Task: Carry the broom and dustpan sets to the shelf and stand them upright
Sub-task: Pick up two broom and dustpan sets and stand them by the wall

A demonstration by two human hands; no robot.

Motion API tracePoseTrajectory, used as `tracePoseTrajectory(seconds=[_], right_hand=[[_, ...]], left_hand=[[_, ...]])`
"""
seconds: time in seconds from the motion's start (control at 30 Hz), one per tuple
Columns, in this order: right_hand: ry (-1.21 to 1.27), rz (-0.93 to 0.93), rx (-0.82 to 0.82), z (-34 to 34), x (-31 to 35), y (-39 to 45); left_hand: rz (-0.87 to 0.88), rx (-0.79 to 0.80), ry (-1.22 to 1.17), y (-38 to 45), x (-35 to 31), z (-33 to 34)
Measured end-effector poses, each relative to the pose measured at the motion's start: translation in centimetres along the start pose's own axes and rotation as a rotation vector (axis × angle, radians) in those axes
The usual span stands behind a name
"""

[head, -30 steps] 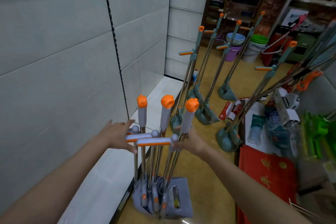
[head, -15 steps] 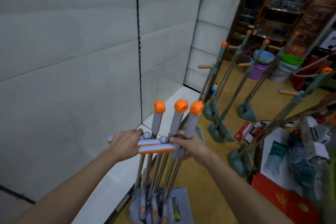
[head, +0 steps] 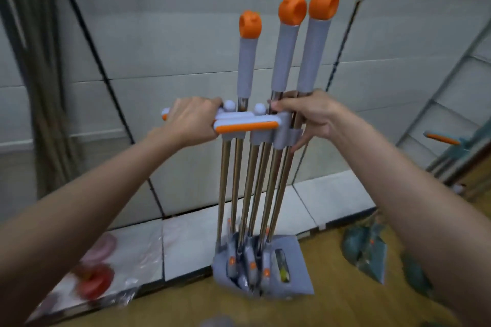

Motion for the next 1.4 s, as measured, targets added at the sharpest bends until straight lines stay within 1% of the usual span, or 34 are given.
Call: tracePoseTrajectory(seconds=[0.07,0.17,0.27,0.47,0.6,0.83,0.9,1.0,1.03,1.07,1.1,1.13,1.2,1.27,1.3,1.33,1.4], right_hand=[[-0.023,-0.017,0.041,1.2,0.2,1.3],[-0.064,-0.041,0.071,2.8,-0.1,3.3],[-0.065,-0.081,0.112,4.1,-0.3,5.9],[-0.061,-0.103,0.159,7.1,-0.3,11.5],[-0.072,-0.08,0.184,10.0,-0.5,15.3],[-0.091,-0.014,0.247,13.5,-3.5,19.7],[-0.079,-0.007,0.276,14.2,-3.5,20.9],[-0.043,-0.012,0.284,15.1,-3.5,22.6],[-0.028,-0.011,0.272,15.2,-3.5,23.0],[-0.013,-0.008,0.26,15.3,-3.6,23.4],[-0.004,-0.008,0.25,15.2,-3.7,23.8],[-0.001,-0.009,0.25,15.0,-3.9,24.0],[-0.003,-0.01,0.274,14.3,-4.4,24.4],[0.014,-0.01,0.292,13.1,-5.2,24.4],[0.03,-0.007,0.288,12.4,-5.7,24.3],[0.047,-0.001,0.275,11.3,-6.2,24.1],[0.081,0.006,0.211,8.2,-7.4,23.4]], left_hand=[[-0.072,-0.007,0.007,-0.4,1.0,0.1],[-0.134,-0.003,0.021,0.2,2.5,1.0],[-0.167,-0.007,0.044,1.9,4.2,2.4],[-0.211,-0.027,0.043,5.5,8.1,4.4],[-0.285,-0.022,0.023,6.8,11.2,6.1],[-0.391,0.016,-0.033,7.6,14.9,10.6],[-0.4,0.108,-0.052,8.2,15.8,10.7],[-0.364,0.378,-0.077,9.6,17.0,10.3],[-0.356,0.43,-0.084,9.8,17.2,9.9],[-0.348,0.44,-0.094,10.1,17.3,9.5],[-0.343,0.417,-0.105,10.2,17.1,8.9],[-0.343,0.361,-0.118,10.1,16.7,8.3],[-0.354,0.161,-0.181,9.8,15.1,7.0],[-0.29,-0.049,-0.306,9.8,12.4,6.0],[-0.225,-0.092,-0.365,10.1,10.7,5.8],[-0.151,-0.091,-0.411,10.6,8.7,5.8],[0.004,-0.02,-0.458,12.1,4.4,6.9]])
Point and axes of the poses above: each hand's wrist, its own y-axis towards the middle knuckle, its own z-axis out of the palm, x = y × z, the point moved 2 cm from there along y, towards the middle knuckle, and after that the axes turned 12 degrees about -z, right-handed, at the moved point
